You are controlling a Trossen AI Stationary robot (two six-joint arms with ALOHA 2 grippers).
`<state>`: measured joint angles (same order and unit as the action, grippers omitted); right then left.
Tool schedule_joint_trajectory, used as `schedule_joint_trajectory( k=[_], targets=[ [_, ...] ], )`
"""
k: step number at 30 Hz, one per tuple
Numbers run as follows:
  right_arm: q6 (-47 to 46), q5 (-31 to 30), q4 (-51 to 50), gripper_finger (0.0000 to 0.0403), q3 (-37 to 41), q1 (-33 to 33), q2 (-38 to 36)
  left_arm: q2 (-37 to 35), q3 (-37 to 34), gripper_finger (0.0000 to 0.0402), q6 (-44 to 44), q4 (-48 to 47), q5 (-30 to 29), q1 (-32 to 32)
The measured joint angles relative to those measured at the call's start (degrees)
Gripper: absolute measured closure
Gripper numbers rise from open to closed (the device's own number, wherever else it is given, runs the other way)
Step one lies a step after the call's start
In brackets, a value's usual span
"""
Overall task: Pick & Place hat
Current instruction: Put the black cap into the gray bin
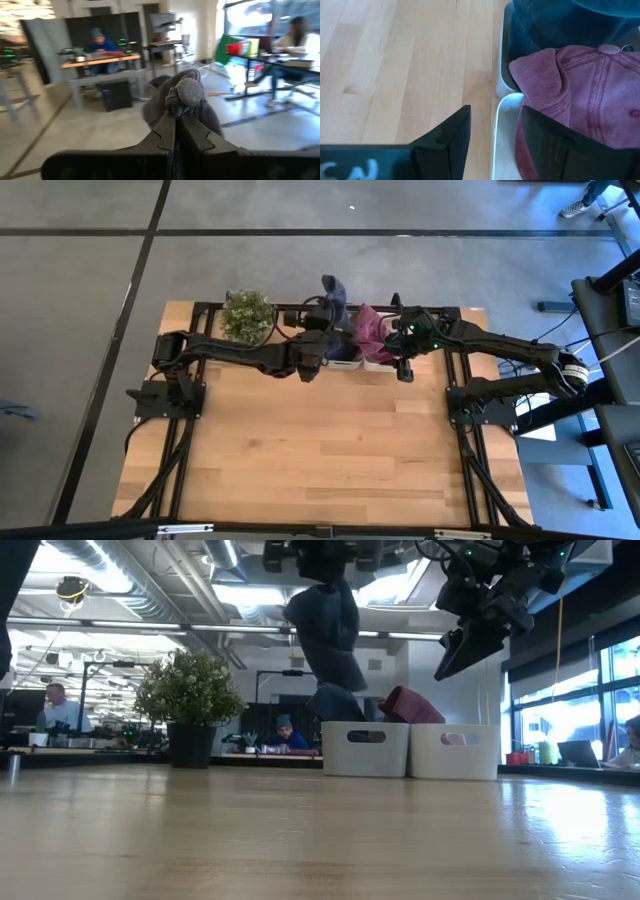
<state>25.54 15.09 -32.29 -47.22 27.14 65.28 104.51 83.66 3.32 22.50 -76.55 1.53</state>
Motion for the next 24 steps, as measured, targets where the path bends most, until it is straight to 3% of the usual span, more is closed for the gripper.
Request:
schedule_joint_trajectory(
  k=[15, 21, 24],
  targets=[
    [-2.99, 0.02, 0.03, 0.0227, 0.00, 0.00, 0.00, 3.21, 0.07, 0.0398, -8.53, -3.07, 12.50, 5.51],
    [-2.95, 0.00, 0.15, 0.0227, 0.00, 0.01, 0.00, 3.32, 0.02, 0.0396, -17.17, -3.02, 29.51, 8.70],
    [-2.91, 0.00, 0.12, 0.0227, 0.00, 0.02, 0.00, 3.32, 0.02, 0.0393, -20.06, -3.01, 34.53, 10.40]
  ],
)
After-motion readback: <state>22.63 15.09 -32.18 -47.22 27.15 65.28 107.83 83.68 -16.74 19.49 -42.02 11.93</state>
